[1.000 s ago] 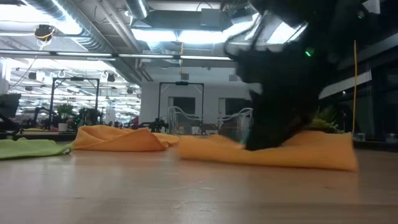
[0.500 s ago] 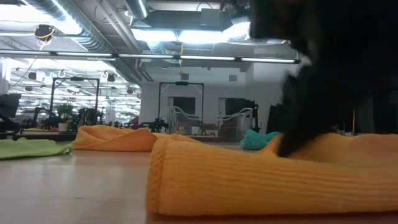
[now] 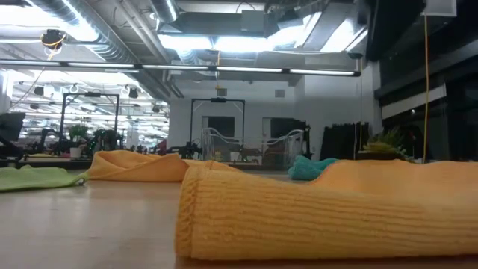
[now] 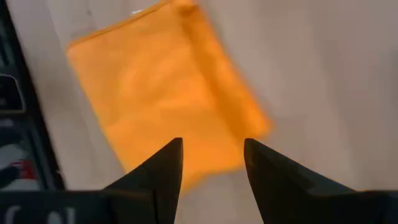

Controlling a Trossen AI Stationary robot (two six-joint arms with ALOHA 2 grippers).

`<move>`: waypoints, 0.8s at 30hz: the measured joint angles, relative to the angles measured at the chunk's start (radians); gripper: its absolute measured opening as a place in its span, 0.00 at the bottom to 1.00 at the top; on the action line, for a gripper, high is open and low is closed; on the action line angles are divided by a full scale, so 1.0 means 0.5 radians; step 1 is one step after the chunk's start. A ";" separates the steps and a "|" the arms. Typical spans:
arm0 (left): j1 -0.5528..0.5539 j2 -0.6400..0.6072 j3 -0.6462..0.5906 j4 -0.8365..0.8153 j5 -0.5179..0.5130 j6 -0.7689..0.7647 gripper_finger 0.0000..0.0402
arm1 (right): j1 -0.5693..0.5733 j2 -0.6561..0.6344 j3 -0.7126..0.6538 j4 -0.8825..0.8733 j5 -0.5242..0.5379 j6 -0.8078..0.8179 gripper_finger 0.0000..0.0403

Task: Fold microfiber towels
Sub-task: Fold the bottom orange microfiber cloth

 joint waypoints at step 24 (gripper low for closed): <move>0.143 0.000 0.001 0.050 0.116 0.143 0.32 | 0.126 -0.676 -1.722 1.891 0.049 0.929 0.43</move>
